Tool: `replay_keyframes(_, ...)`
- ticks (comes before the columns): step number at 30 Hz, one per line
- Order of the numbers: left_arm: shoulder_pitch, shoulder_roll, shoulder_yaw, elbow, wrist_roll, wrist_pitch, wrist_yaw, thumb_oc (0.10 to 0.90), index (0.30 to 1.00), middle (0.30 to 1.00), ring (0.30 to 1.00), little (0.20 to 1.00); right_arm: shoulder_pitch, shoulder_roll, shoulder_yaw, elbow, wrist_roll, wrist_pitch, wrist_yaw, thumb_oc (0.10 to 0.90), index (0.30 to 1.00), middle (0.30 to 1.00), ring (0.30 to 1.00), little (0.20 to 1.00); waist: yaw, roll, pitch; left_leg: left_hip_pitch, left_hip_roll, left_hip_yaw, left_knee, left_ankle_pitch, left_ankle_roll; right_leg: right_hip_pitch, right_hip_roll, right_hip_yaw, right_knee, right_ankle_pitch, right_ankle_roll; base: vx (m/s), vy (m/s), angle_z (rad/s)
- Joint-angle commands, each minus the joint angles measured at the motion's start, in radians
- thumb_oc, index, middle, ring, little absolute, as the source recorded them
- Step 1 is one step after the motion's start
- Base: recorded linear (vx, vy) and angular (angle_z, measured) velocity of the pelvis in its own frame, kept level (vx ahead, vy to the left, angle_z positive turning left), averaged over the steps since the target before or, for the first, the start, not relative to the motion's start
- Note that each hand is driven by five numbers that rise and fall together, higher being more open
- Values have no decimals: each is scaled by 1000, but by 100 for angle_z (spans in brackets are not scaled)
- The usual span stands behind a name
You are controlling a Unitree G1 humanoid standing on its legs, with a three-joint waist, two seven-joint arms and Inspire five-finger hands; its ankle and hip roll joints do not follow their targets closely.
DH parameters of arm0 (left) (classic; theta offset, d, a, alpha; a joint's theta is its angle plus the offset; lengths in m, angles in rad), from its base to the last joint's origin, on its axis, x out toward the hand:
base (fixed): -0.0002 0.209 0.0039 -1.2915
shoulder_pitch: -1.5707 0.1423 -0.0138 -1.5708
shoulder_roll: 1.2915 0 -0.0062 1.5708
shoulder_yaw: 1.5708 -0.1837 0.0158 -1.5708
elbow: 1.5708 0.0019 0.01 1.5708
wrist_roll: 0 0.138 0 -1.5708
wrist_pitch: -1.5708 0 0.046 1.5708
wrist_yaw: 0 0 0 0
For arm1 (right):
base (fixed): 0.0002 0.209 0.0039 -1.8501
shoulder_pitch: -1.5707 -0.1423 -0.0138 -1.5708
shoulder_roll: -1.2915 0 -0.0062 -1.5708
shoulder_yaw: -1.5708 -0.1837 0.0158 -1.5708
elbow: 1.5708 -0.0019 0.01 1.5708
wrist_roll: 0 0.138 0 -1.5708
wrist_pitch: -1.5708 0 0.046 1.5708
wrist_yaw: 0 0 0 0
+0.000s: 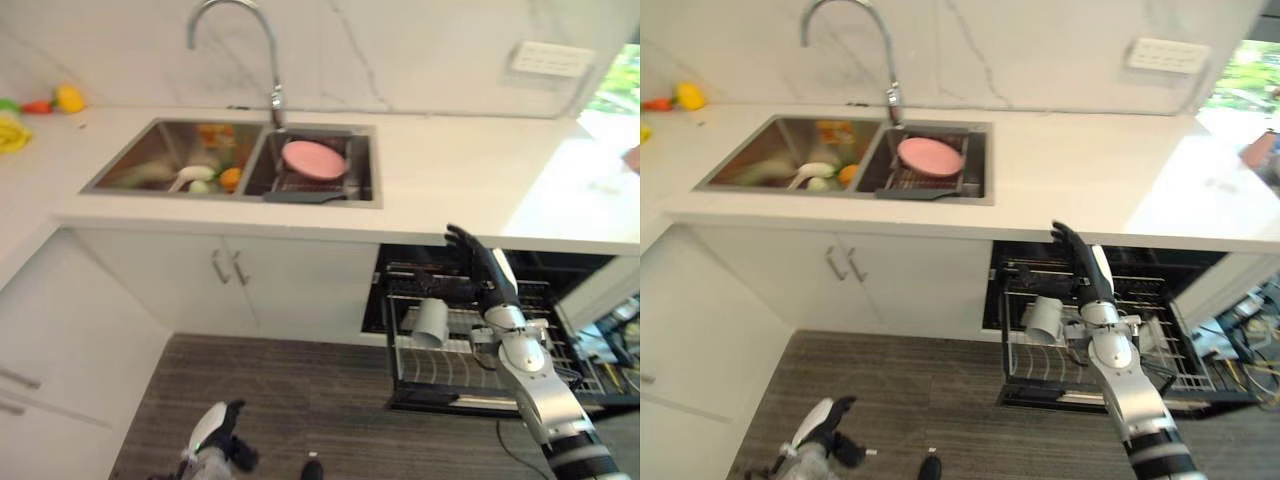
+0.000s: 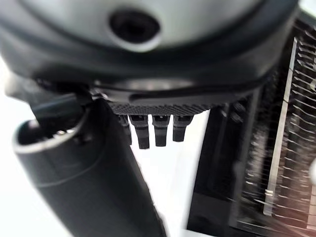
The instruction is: Place the dishes in the dishwasher.
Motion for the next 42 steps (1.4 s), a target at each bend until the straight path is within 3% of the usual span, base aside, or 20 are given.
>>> replay_keyframes(1, -47, -33, 78, 244, -127, 8, 10, 800, 900, 900, 900, 900, -81, -4, -40, -56, 198, -199, 37, 800, 900, 900, 900, 900, -25, -9, -35, -23, 99, 75, 4, -61, -93, 4, -15, 27, 20, -80, 15, -87, -56, -16)
replay_keyframes(3, -48, -45, 105, 308, -153, 8, 7, 800, 900, 900, 900, 900, -77, 1, -28, -79, 193, -208, 45, 800, 900, 900, 900, 900, -28, -2, -30, -23, 105, 84, 4, -56, -98, -1, -10, 37, 21, -79, 12, -80, -55, -28)
replay_keyframes(7, -69, -40, 204, 394, -262, 9, 26, 800, 900, 900, 900, 900, -123, -42, 4, -149, 193, -222, 54, 800, 900, 900, 900, 900, -20, 24, 26, -121, 107, 108, 4, 48, -145, -40, 8, 37, 16, -70, -7, -120, -61, -19)
replay_keyframes(10, -100, -36, 211, 382, -296, -9, 56, 800, 900, 900, 900, 900, -192, -46, 54, -136, 265, -242, 61, 800, 900, 900, 900, 900, 4, 32, 45, -188, 77, 43, 10, 46, -135, -87, -8, 9, 16, -50, 2, -161, 8, 54)
replay_keyframes(12, -99, -40, 214, 381, -313, -14, 70, 800, 900, 900, 900, 900, -214, -34, 81, -121, 292, -247, 70, 800, 900, 900, 900, 900, 7, 28, 39, -194, 102, 21, 8, 32, -136, -108, -22, 5, 16, -40, 13, -69, 130, 37)
replay_keyframes(13, -103, -53, 208, 382, -309, -9, 74, 800, 900, 900, 900, 900, -206, -48, 69, -114, 290, -253, 53, 800, 900, 900, 900, 900, -27, 26, 32, -192, 177, 159, 14, 13, -143, -107, -60, -33, 16, -31, 34, -16, 169, 36)
replay_keyframes(14, -104, -54, 208, 382, -309, -9, 74, 800, 900, 900, 900, 900, -207, -49, 69, -114, 290, -253, 53, 800, 900, 900, 900, 900, -26, 29, 30, -197, 178, 160, 12, 17, -142, -113, -60, -31, 16, -26, 34, 22, 383, 67)
replay_keyframes(15, -119, -60, 205, 388, -291, -3, 78, 800, 900, 900, 900, 900, -206, -72, 44, -127, 240, -253, 22, 800, 900, 900, 900, 900, -59, 39, 24, -184, 235, 306, 17, 29, -136, -109, -76, -57, 16, -26, 48, 32, 219, 102)
replay_keyframes(17, -116, -67, 192, 396, -269, 0, 75, 800, 900, 900, 900, 900, -205, -73, 31, -139, 226, -247, 11, 800, 900, 900, 900, 900, -64, 48, 12, -175, 238, 343, 11, 18, -130, -101, -87, -68, 16, -26, 60, 111, 352, 116)
replay_keyframes(19, -131, -74, 182, 407, -249, 5, 72, 800, 900, 900, 900, 900, -193, -71, 20, -158, 187, -233, 2, 800, 900, 900, 900, 900, -76, 48, 3, -185, 198, 336, 4, 12, -114, -111, -136, -75, 16, -3, 72, 152, 400, 44)
replay_keyframes(22, -154, -73, 142, 420, -139, 11, 33, 800, 900, 900, 900, 900, -168, -65, -30, -150, 105, -213, -22, 800, 900, 900, 900, 900, -104, 30, -22, -145, 118, 351, 4, -60, -65, -108, -247, -33, 37, 79, 96, 318, 412, 2)
replay_keyframes(25, -159, -55, 136, 422, -113, 13, 11, 800, 900, 900, 900, 900, -142, -45, -67, -151, 87, -220, -39, 800, 900, 900, 900, 900, -122, 28, -13, -126, 86, 368, 4, -71, -40, -133, -281, 10, 126, 145, 91, 185, 269, 11)
replay_keyframes(26, -163, -45, 129, 428, -98, 18, 0, 800, 900, 900, 900, 900, -140, -38, -78, -146, 65, -222, -54, 800, 900, 900, 900, 900, -145, 33, -6, -113, 79, 371, 4, -77, -29, -150, -257, 81, 192, 151, 82, 216, 301, -13)
replay_keyframes(27, -185, -26, 124, 430, -87, 26, -19, 800, 900, 900, 900, 900, -104, -28, -122, -156, 41, -213, -53, 800, 900, 900, 900, 900, -201, 43, -12, -87, 55, 346, 4, -107, -20, -178, -148, 261, 218, 82, 58, 310, 409, 1)
replay_keyframes(28, -200, -25, 118, 435, -83, 28, -34, 800, 900, 900, 900, 900, -98, -27, -138, -153, 33, -208, -57, 800, 900, 900, 900, 900, -218, 53, -15, -75, 61, 353, 4, -113, -16, -202, -85, 314, 236, 38, 41, 255, 299, 25)
replay_keyframes(30, -200, -25, 118, 436, -83, 28, -34, 800, 900, 900, 900, 900, -99, -28, -138, -153, 33, -208, -57, 800, 900, 900, 900, 900, -216, 54, -16, -77, 62, 354, 4, -113, -17, -205, -83, 316, 237, 39, 41, 101, 132, 34)
replay_keyframes(32, -221, -25, 108, 449, -64, 25, -68, 800, 900, 900, 900, 900, -91, -20, -173, -151, 33, -202, -56, 800, 900, 900, 900, 900, -246, 66, -8, -44, 62, 366, 4, -136, -8, -253, 1, 312, 246, -20, 21, 242, 189, -7)
replay_keyframes(34, -232, -16, 123, 440, -87, 23, -75, 800, 900, 900, 900, 900, -67, -8, -209, -134, 35, -210, -67, 800, 900, 900, 900, 900, -274, 63, 14, 14, 47, 365, 4, -165, -2, -340, 97, 249, 209, 3, 4, 299, 91, -37)
replay_keyframes(36, -242, -34, 135, 450, -122, 28, -71, 800, 900, 900, 900, 900, -44, 5, -241, -120, 37, -220, -97, 800, 900, 900, 900, 900, -310, 59, 22, 50, 20, 315, 4, -176, 8, -365, 170, 294, 131, 36, -7, 290, 67, -41)
replay_keyframes(42, -232, -82, 86, 444, -81, 19, -86, 800, 900, 900, 900, 900, -45, -1, -234, -119, -4, -220, -113, 800, 900, 900, 900, 900, -319, 65, 3, 109, -11, 281, 4, -208, 15, -321, 182, 265, 31, 98, -7, 189, -39, 50)
